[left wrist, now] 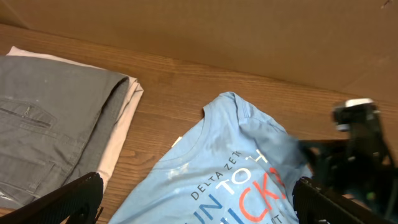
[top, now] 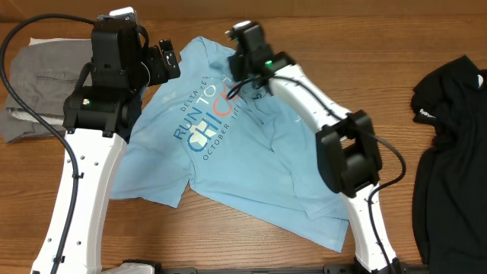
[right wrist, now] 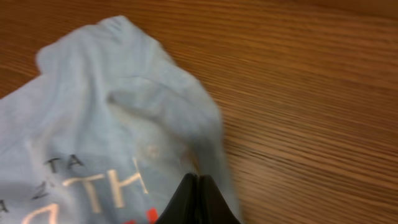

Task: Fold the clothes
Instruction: 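Pull the right shoulder up-right with the right gripper to flatten the shirt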

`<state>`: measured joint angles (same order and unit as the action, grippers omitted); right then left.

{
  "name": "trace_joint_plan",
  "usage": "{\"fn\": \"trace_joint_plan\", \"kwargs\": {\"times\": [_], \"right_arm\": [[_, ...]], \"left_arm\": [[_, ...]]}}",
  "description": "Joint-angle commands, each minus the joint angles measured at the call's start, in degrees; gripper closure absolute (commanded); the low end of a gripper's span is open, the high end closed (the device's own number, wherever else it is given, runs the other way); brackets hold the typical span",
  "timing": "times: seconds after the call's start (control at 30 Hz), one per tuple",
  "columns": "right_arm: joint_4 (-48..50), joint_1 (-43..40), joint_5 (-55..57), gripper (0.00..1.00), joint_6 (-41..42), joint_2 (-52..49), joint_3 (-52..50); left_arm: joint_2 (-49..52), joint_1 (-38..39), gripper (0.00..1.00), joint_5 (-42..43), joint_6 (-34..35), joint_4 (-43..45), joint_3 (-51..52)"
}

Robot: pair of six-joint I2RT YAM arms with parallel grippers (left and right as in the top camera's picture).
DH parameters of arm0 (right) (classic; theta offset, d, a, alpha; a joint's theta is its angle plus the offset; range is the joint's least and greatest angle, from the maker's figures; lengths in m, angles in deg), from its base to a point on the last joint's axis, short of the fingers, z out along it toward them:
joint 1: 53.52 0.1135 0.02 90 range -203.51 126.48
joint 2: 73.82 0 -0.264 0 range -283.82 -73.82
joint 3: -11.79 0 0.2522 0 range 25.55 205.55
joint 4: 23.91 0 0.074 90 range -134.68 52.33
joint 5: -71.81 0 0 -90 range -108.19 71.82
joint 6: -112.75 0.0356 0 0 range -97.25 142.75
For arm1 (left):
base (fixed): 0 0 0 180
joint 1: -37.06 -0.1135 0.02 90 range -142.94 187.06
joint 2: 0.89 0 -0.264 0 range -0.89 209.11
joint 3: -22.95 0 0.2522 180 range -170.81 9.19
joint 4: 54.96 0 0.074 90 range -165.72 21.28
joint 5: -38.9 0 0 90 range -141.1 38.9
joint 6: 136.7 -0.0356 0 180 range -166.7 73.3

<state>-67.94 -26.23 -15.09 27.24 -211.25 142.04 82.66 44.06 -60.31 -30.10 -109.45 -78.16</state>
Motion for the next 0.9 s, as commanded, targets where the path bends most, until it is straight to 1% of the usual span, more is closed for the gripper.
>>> {"fn": "trace_joint_plan", "kwargs": {"times": [0.0,0.3,0.43,0.57,0.6,0.63,0.67,0.7,0.73,0.8,0.87], "right_arm": [[-0.55,-3.58,-7.85,0.96,0.09,1.36,1.49],[3.54,-8.66,-4.42,0.96,0.04,1.33,1.44],[8.26,-11.78,-4.44,0.96,0.02,0.35,1.16],[14.12,-13.75,-3.98,0.96,-2.25,-2.36,1.16],[15.56,-14.05,-3.37,0.94,-2.97,-3.19,1.16],[16.55,-14.23,-1.92,0.75,-2.97,-3.91,1.16],[17.00,-14.36,-0.74,0.50,-2.95,-4.22,1.16],[17.68,-14.53,1.46,0.29,-2.95,-4.63,1.16],[17.86,-14.62,3.30,0.19,-2.93,-4.63,1.18],[17.79,-14.80,5.05,0.05,-2.95,-4.24,1.92],[15.85,-14.95,4.92,0.02,-2.86,-3.02,3.72]], "left_arm": [[-0.39,-0.22,0.00,0.24,0.57,0.20,0.42],[-0.39,-0.22,0.00,0.24,0.57,0.20,0.42],[-0.39,-0.22,0.00,0.24,0.57,0.20,0.42],[-0.39,-0.22,0.00,0.24,0.57,0.22,0.42],[-0.39,-0.22,0.00,0.24,0.57,0.20,0.42],[-0.39,-0.22,0.00,0.24,0.57,0.20,0.42],[-0.39,-0.22,0.00,0.24,0.57,0.20,0.42],[-0.39,-0.22,0.00,0.24,0.57,0.20,0.42],[-0.39,-0.22,0.00,0.24,0.55,0.20,0.42],[-0.39,-0.22,0.00,0.24,0.57,0.20,0.42],[-0.39,-0.22,0.00,0.24,0.57,0.20,0.42]]}}
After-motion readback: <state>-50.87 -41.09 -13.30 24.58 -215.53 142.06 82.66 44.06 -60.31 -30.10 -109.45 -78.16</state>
